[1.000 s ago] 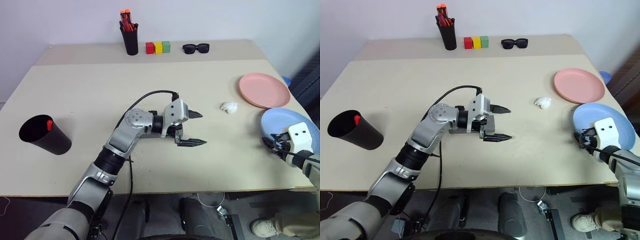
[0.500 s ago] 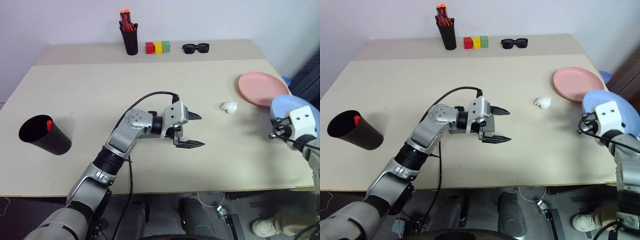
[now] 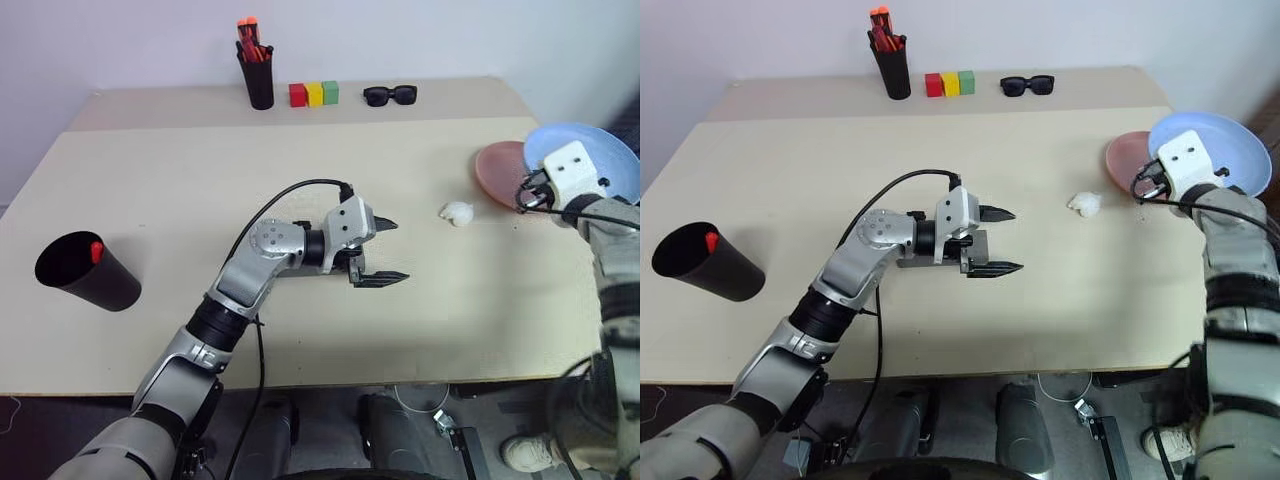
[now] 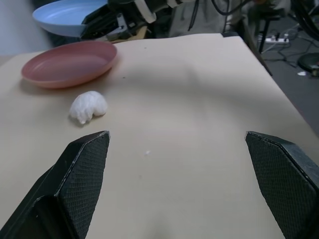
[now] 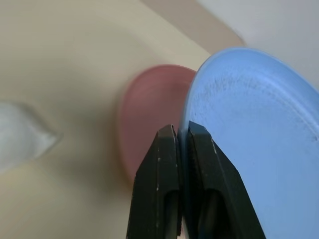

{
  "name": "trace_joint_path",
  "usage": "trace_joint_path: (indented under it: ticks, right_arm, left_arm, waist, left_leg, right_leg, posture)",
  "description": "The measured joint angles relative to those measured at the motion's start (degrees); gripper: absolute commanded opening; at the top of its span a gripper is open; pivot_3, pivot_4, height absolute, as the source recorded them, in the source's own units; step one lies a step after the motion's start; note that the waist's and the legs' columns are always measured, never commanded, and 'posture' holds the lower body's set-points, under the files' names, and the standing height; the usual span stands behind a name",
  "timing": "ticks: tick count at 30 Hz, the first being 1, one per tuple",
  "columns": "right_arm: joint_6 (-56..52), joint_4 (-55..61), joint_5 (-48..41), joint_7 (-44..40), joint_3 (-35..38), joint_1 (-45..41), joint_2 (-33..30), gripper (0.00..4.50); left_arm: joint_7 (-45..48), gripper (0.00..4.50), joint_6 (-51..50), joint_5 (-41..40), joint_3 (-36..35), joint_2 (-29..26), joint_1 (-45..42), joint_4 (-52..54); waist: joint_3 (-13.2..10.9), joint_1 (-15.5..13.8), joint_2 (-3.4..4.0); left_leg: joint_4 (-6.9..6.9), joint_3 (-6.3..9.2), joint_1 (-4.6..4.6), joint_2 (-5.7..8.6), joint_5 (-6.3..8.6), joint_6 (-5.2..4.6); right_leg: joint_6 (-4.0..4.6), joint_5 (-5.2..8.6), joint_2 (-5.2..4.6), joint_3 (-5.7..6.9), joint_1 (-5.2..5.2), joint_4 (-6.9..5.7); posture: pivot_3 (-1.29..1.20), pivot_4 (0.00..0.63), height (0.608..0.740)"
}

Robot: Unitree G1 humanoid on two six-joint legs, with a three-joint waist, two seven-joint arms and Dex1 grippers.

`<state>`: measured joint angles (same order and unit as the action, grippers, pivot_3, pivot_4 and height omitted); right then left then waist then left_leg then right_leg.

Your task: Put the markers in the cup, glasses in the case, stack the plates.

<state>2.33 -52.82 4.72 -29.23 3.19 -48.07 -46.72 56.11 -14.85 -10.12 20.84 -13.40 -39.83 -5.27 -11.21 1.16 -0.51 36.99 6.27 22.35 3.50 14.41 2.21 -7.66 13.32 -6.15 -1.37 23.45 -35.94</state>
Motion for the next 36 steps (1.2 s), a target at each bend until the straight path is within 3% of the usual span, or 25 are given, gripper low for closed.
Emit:
trace_joint_path:
  ticks: [4, 5, 6, 13, 19, 23, 27, 32, 36]
  right_arm:
    - [5.96, -13.68, 4.55, 3.04, -3.52, -8.21, 1.12, 0.09]
    - [6.51, -15.33, 5.22, 3.32, -3.94, -9.06, 1.45, 0.7]
    - [7.03, -17.18, 5.76, 3.62, -4.23, -10.01, 2.01, 0.89]
    - [8.83, -20.71, 6.32, 3.06, -4.67, -11.08, 4.75, 4.4]
    - [9.43, -20.69, 4.65, 2.47, -2.91, -11.07, 5.27, 4.47]
    - [9.05, -17.01, -0.61, -3.02, 0.97, -10.65, 5.49, 4.47]
    - [1.42, 0.9, -8.3, -11.88, 4.21, -2.35, 5.9, 4.47]
    - [-14.64, 25.03, -16.63, -17.76, 5.09, 14.83, 6.73, 4.47]
    - [-18.72, 30.04, -18.34, -18.22, 5.14, 20.24, 6.77, 4.47]
  left_arm:
    - [-1.79, 4.5, -2.04, 0.02, -0.32, -0.73, 1.45, 2.3]
    - [-2.15, 4.5, -2.37, 0.02, -0.37, -1.1, 1.59, 2.8]
    - [-2.63, 4.5, -2.72, 0.02, -0.64, -1.53, 1.83, 3.46]
    - [-4.26, 4.5, -4.62, 0.0, -1.59, -2.48, 2.01, 5.09]
    - [-4.36, 4.5, -4.69, 0.0, -1.59, -2.57, 2.01, 5.11]
    - [-4.36, 4.5, -4.62, 0.01, -1.57, -2.3, 2.0, 4.83]
    - [-4.29, 4.5, -4.4, 0.02, -1.4, -1.74, 1.82, 3.87]
    - [-3.82, 4.5, -3.99, 0.02, -1.48, -1.7, 1.51, 2.27]
    - [-3.77, 4.5, -3.38, 0.03, -1.47, -1.54, 1.19, 1.49]
  waist:
    - [0.0, 0.0, 0.0]
    - [0.0, 0.0, 0.0]
    - [0.0, 0.01, 0.0]
    - [0.0, 0.04, 0.0]
    - [0.0, 0.07, 0.01]
    - [-0.01, 0.18, 0.01]
    - [0.0, -0.1, 0.01]
    - [0.0, -0.47, 0.03]
    - [0.0, -0.05, 0.03]
  left_leg:
    - [-0.03, 0.0, 0.04, 0.0, 0.0, 0.0]
    - [-0.03, 0.0, 0.04, 0.0, 0.0, 0.0]
    - [-0.03, 0.0, 0.04, 0.0, 0.0, 0.0]
    - [0.02, 0.0, 0.04, 0.01, 0.0, 0.0]
    - [0.01, 0.0, 0.04, 0.01, 0.0, 0.01]
    - [0.0, 0.0, 0.03, 0.01, 0.0, 0.0]
    - [0.03, 0.08, 0.04, -0.01, 0.0, 0.0]
    - [0.12, 0.11, 0.06, 0.02, 0.0, 0.0]
    - [0.11, 0.05, 0.01, 0.0, 0.0, 0.0]
  right_leg:
    - [0.0, 0.0, 0.0, -0.01, 0.03, 0.04]
    - [0.0, 0.0, 0.0, -0.01, 0.03, 0.05]
    - [0.0, 0.0, 0.0, -0.01, 0.03, 0.05]
    - [0.0, -0.01, 0.0, -0.02, 0.0, 0.05]
    - [0.0, -0.01, 0.01, -0.02, 0.01, 0.05]
    - [-0.01, -0.01, 0.01, -0.02, 0.01, 0.05]
    - [-0.01, -0.01, 0.04, 0.02, -0.02, 0.02]
    - [-0.01, -0.01, 0.01, 0.04, -0.03, -0.01]
    - [-0.01, -0.01, 0.02, 0.01, -0.03, -0.02]
  posture:
    - [0.0, 0.15, 0.74]
    - [0.0, 0.15, 0.74]
    - [0.0, 0.15, 0.74]
    - [0.0, 0.15, 0.74]
    - [0.0, 0.15, 0.74]
    - [0.0, 0.15, 0.74]
    - [0.0, 0.15, 0.74]
    - [0.0, 0.15, 0.74]
    - [0.0, 0.15, 0.74]
